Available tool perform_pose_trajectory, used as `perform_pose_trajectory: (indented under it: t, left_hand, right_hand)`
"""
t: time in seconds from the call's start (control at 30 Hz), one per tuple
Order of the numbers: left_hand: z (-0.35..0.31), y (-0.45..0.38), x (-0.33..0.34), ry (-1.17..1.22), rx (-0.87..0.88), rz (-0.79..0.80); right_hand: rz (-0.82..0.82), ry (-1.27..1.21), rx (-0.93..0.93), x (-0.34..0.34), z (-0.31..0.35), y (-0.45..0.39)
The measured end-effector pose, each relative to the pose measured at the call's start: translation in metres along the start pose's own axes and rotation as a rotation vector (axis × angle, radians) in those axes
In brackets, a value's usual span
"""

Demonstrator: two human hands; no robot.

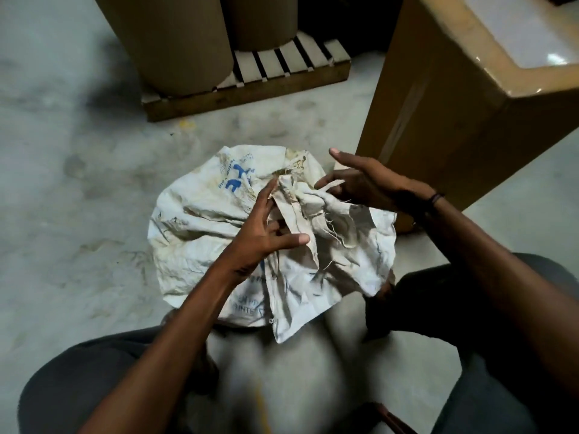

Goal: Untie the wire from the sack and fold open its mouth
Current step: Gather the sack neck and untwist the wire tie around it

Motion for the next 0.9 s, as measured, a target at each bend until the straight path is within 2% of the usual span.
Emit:
perform_pose_trajectory:
  t: [0.13,0.2,0.3,0.33,0.4,0.5,0.6,0.63,0.7,0.73,0.77,0.87,0.9]
  left_hand:
    - [-0.028,0.003,-0.010,-0.182,0.125,-0.143]
    - [-0.044,0.007,-0.023,-0.319,0.168,-0.317]
    - [-0.063,0.016,-0.052,-0.339,0.222,-0.547]
    - [-0.067,0.018,-0.064,-0.344,0.241,-0.583]
    - [-0.074,0.020,-0.082,-0.366,0.284,-0.612]
    - [-0.077,0.020,-0.089,-0.378,0.297,-0.623]
    - [-0.077,0.022,-0.090,-0.349,0.315,-0.638]
    - [-0.077,0.024,-0.093,-0.333,0.319,-0.658]
    - [-0.073,0.026,-0.103,-0.257,0.315,-0.700]
    - [-0.069,0.026,-0.108,-0.200,0.309,-0.717]
    - [-0.066,0.027,-0.113,-0.144,0.302,-0.734]
    - [-0.060,0.026,-0.120,-0.021,0.292,-0.755]
    - [-0.059,0.025,-0.119,0.015,0.293,-0.748]
  right_hand:
    - [0.021,-0.143,-0.126,0.024,0.032,0.000]
    - [0.035,-0.196,-0.161,0.039,0.044,-0.006]
    - [0.114,-0.309,-0.232,0.062,0.056,-0.015]
    - [0.125,-0.290,-0.262,0.065,0.060,-0.018]
    - [0.046,-0.198,-0.317,0.057,0.066,-0.023]
    - [-0.166,0.056,-0.473,0.039,0.082,-0.019]
    - [-0.673,0.541,-0.646,0.011,0.103,0.018]
    - [-0.847,0.616,-0.635,-0.007,0.102,0.030]
    - [-1.103,0.715,-0.455,-0.048,0.092,0.043]
    - [-1.119,0.677,-0.362,-0.066,0.085,0.043]
    - [-1.037,0.554,-0.323,-0.076,0.077,0.039]
    - [-0.635,-0.117,-0.403,-0.050,0.059,0.019]
    - [-0.550,-0.244,-0.445,-0.035,0.060,0.015]
Point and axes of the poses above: each hand's wrist, its own y-axis away from the middle knuckle, its own x-axis out of the palm, z = x × y, the point moved 9 cm from there along -y, towards the middle knuckle, and after that the axes turned 10 degrees about z, right-handed, at the moved point
